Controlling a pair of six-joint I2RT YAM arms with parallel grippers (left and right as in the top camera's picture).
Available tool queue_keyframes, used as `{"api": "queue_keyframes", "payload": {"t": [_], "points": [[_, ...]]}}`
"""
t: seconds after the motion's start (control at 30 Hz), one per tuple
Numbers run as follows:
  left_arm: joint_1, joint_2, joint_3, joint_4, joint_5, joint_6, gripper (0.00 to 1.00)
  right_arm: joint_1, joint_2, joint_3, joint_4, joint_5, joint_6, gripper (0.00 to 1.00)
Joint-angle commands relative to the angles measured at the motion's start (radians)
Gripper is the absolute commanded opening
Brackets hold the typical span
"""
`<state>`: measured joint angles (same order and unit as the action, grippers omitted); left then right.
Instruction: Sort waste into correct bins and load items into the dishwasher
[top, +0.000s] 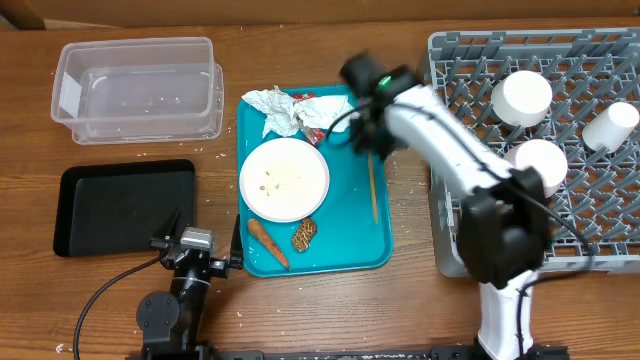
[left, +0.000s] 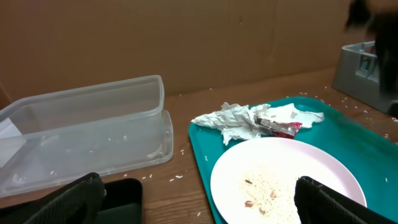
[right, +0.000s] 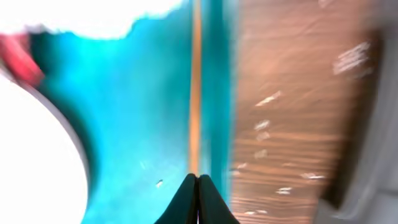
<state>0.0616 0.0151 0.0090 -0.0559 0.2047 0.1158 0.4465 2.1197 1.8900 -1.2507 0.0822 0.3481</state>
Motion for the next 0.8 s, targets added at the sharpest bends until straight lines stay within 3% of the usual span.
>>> {"api": "queue_keyframes", "payload": {"t": [0.0, 0.13, 0.27, 0.43, 0.5, 0.57, 0.6, 0.77], "points": [[0.009, -0.004, -0.004, 0.000, -0.005, 0.017, 1.00, -0.140, -0.153, 0.146, -0.034, 0.011, -0.001, 0.04], [0.009, -0.004, -0.004, 0.000, -0.005, 0.017, 1.00, -0.280, -0.206, 0.174, -0.026, -0.047, -0.140, 0.04], [0.009, -0.004, -0.004, 0.000, -0.005, 0.017, 1.00, -0.385, -0.206, 0.167, -0.052, -0.258, -0.279, 0.04], [0.009, -0.004, -0.004, 0.000, -0.005, 0.017, 1.00, -0.416, -0.198, 0.137, -0.063, -0.320, -0.312, 0.04], [0.009, -0.004, -0.004, 0.000, -0.005, 0.017, 1.00, -0.407, -0.194, 0.126, -0.062, -0.356, -0.310, 0.10], [0.009, -0.004, -0.004, 0.000, -0.005, 0.017, 1.00, -0.388, -0.185, 0.122, -0.069, -0.399, -0.260, 0.32], [0.009, -0.004, -0.004, 0.000, -0.005, 0.017, 1.00, -0.380, -0.181, 0.122, -0.073, -0.401, -0.226, 0.38], [0.009, -0.004, -0.004, 0.000, -0.005, 0.017, 1.00, -0.294, -0.172, 0.048, -0.076, -0.394, 0.012, 0.41]]}}
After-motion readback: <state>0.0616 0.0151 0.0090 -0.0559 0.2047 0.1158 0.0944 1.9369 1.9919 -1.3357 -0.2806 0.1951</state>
